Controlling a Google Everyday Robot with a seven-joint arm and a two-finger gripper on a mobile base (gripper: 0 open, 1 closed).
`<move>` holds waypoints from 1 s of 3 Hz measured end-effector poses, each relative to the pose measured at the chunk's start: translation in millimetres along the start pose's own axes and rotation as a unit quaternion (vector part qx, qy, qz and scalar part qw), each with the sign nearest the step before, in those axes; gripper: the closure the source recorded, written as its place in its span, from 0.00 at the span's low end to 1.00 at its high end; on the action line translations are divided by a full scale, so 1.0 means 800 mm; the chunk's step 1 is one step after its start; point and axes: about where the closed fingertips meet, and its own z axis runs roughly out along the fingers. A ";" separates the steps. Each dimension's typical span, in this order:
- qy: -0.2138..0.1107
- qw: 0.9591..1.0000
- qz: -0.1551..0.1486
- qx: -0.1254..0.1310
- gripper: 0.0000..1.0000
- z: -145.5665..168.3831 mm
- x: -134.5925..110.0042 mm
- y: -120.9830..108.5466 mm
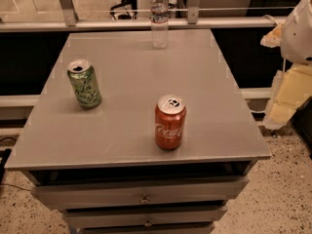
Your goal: Knock coke can over
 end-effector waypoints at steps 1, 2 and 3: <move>0.000 1.000 0.000 0.000 0.00 0.000 0.000 0.000; -0.063 0.998 0.008 -0.028 0.00 0.034 -0.019 0.012; -0.145 0.988 0.019 -0.047 0.00 0.060 -0.048 0.025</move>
Offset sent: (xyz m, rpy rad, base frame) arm 0.0073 0.0405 -0.0508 0.2838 0.0629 0.0574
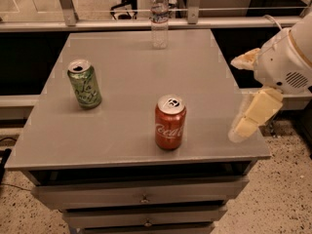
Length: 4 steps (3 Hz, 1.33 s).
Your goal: Knock coke can over
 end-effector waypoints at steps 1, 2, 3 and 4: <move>-0.084 0.996 0.012 -0.021 0.00 0.034 -0.029 0.012; -0.166 0.985 0.020 -0.034 0.00 0.066 -0.058 0.021; -0.236 0.971 0.026 -0.034 0.00 0.108 -0.077 0.019; -0.276 0.960 0.032 -0.021 0.00 0.134 -0.088 0.003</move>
Offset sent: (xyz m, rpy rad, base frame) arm 0.0138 0.1015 -0.0397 0.5573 -0.0441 0.0748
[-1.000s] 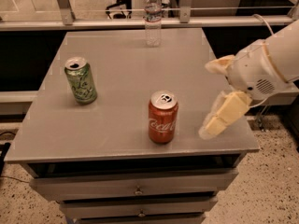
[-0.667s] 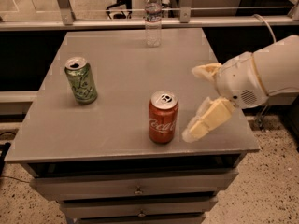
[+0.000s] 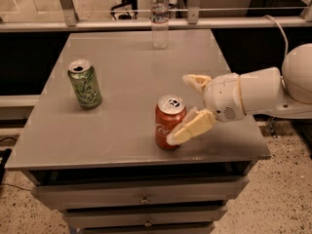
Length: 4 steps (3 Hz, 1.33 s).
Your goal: Knock coke can over
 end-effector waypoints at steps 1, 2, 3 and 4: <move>-0.020 1.000 0.006 0.016 0.00 0.006 -0.002 -0.019; -0.044 0.998 0.024 0.041 0.00 0.007 -0.011 -0.056; -0.059 0.996 0.030 0.066 0.00 0.001 -0.039 -0.098; -0.066 0.993 0.032 0.090 0.00 -0.013 -0.068 -0.140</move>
Offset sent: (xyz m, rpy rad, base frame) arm 0.0936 -0.0208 0.0259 0.1795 -0.0341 -0.1984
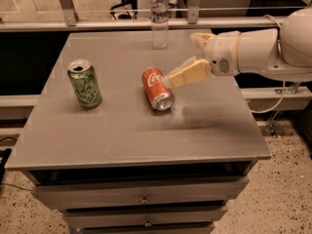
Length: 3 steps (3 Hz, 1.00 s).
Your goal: Knock coke can over
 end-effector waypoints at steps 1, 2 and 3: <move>0.012 1.000 0.002 0.008 0.00 -0.026 -0.001 -0.010; 0.011 1.000 0.002 0.006 0.00 -0.032 0.000 -0.008; 0.007 1.000 0.001 0.005 0.00 -0.048 0.002 -0.008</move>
Offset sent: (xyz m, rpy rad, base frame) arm -0.0186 -0.0414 0.0119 -0.0450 0.0219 -0.0204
